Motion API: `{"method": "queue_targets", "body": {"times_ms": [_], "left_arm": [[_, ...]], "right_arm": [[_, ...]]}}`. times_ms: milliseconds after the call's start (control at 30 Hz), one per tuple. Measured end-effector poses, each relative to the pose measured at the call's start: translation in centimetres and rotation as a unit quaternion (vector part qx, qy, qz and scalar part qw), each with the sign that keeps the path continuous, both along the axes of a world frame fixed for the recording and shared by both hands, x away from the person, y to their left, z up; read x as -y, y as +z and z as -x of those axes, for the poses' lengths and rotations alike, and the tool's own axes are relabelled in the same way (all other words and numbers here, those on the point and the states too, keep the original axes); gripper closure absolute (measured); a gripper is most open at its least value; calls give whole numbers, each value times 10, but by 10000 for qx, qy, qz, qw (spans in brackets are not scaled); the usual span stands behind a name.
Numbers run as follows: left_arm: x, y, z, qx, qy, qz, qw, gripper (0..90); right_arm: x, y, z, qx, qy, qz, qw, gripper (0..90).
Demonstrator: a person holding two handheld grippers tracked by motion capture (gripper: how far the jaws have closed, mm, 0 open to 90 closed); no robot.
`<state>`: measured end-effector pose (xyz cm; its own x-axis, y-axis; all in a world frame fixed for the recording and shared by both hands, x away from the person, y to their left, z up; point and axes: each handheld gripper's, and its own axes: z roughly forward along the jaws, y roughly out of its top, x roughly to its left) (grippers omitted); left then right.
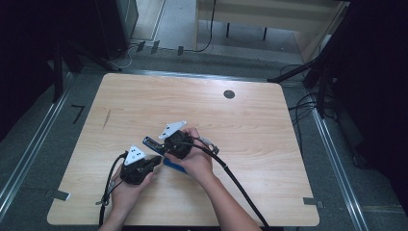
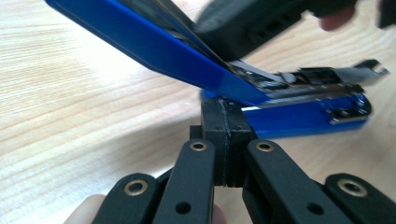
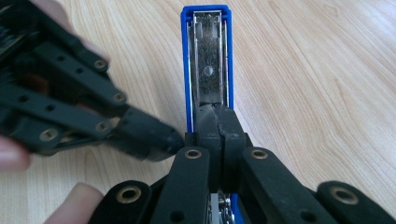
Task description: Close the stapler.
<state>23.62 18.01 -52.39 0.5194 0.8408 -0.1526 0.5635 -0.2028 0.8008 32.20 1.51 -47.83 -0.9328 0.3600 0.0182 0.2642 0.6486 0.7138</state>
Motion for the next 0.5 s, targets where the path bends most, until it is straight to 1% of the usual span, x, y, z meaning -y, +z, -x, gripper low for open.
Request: {"method": "queue_targets", "body": {"times_ms": [67,133,200,333,500], "left_arm": [[2,-1,1,4,-40,60,10000,900],[5,-2,1,-18,-74,15,10000,900],[8,-3,1,4,-97,-23,10000,900],[9,-3,1,27,-97,-18,9999,900],[13,-4,4,85,-127,-79,9999,900]], "right_arm": [[2,1,0,-17,7,-15,10000,900],[3,2,0,2,14,1,10000,900],[4,3,1,10,12,19,10000,900],[7,5,3,30,4,14,10000,900],[10,7,5,33,-35,14,10000,900]]}}
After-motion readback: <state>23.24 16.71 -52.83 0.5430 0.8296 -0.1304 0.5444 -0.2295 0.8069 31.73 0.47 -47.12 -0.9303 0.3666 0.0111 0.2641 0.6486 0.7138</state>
